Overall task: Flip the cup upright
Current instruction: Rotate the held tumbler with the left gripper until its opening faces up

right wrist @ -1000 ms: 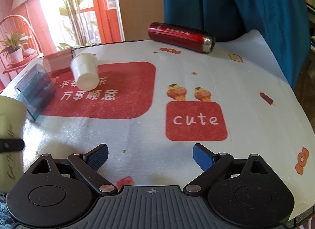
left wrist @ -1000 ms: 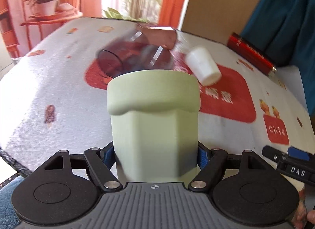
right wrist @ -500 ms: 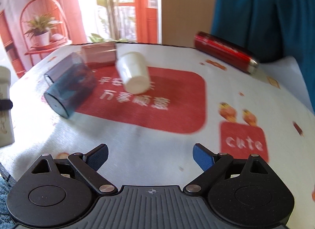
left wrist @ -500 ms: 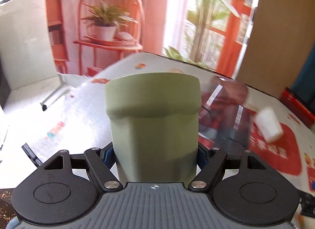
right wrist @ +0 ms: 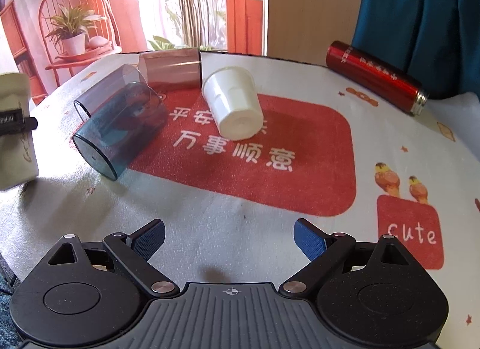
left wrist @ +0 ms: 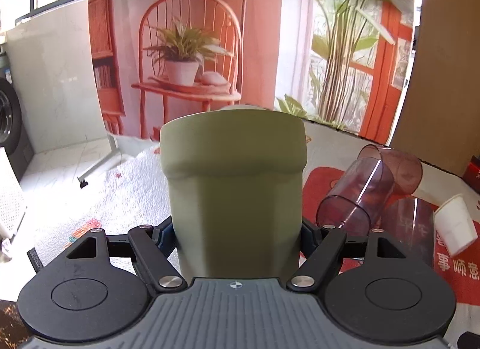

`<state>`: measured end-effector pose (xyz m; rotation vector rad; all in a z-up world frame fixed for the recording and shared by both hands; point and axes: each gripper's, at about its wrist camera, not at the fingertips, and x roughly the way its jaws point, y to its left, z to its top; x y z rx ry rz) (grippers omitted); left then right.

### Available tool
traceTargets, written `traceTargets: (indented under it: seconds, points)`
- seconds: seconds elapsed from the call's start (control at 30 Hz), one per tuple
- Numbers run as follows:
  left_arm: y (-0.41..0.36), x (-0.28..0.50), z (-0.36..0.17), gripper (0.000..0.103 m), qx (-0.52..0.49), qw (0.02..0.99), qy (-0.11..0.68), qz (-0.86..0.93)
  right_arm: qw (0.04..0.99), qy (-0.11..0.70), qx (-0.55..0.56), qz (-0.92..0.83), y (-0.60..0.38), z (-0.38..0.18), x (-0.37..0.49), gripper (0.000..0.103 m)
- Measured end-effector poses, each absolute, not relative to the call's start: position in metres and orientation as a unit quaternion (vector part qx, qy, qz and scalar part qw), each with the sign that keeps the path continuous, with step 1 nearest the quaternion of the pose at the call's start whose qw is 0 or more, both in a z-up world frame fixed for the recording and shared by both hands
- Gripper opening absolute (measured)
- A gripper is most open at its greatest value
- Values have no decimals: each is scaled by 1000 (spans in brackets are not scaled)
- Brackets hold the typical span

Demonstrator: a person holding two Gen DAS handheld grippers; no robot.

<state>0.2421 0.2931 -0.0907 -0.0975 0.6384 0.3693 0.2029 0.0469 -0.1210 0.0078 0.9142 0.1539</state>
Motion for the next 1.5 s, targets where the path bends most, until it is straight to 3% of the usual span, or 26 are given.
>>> traceTargets:
  seconds: [0.53,0.9,1.5]
  points:
    - [281,205,-94,78,-81,923,356,121,896,436,30,77,38,-115,192,91]
    - [277,246,-94,78,-37,950,261,170,894,442,24,66,28,-116,187,91]
    - [269,212,-102,78,-49,939,316,131,893,442,34,72,31,-116,190,91]
